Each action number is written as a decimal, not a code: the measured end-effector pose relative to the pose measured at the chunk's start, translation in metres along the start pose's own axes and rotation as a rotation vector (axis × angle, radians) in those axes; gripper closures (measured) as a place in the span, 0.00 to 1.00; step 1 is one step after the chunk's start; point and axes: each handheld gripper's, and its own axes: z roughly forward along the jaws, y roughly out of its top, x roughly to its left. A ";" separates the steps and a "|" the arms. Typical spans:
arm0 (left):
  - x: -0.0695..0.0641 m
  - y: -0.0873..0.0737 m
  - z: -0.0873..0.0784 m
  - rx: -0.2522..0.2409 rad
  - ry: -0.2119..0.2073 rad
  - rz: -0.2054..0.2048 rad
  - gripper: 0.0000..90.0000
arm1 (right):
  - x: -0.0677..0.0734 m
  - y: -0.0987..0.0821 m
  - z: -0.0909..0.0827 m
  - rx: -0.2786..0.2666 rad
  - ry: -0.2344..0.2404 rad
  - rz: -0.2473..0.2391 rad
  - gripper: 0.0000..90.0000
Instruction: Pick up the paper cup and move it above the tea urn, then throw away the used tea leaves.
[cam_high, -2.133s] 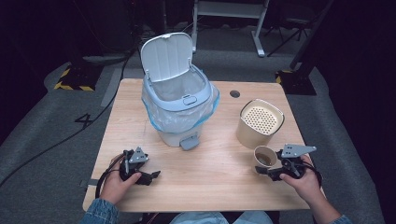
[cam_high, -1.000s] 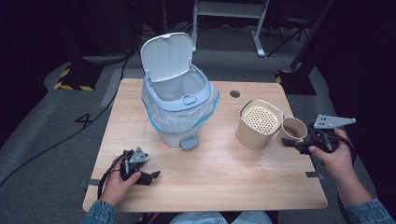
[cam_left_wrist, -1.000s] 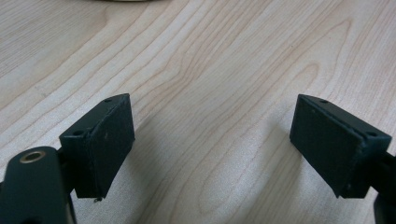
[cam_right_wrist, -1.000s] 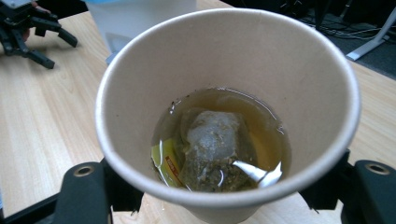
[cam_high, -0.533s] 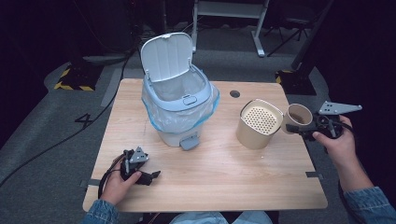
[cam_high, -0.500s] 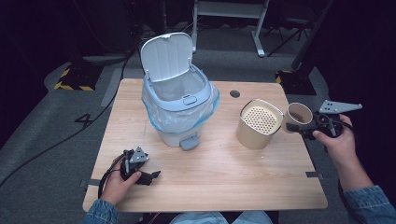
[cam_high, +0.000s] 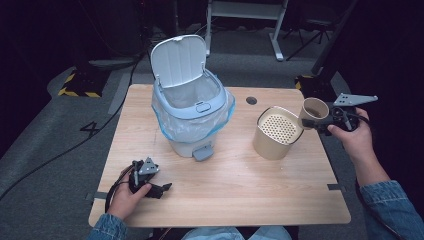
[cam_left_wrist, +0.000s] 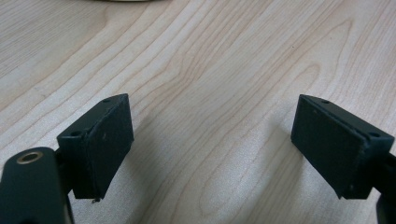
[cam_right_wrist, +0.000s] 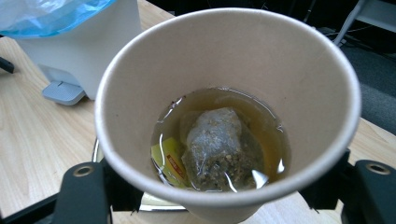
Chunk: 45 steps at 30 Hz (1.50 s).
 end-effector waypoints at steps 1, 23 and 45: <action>0.000 0.000 0.000 0.000 0.000 0.000 0.15 | -0.001 0.001 0.003 0.002 0.000 0.002 0.34; 0.000 0.000 0.000 0.000 0.000 0.000 0.15 | 0.000 0.013 0.042 0.061 -0.011 -0.033 0.34; 0.000 0.000 0.000 0.000 0.000 0.000 0.15 | 0.016 0.020 0.048 0.242 -0.322 -0.688 0.36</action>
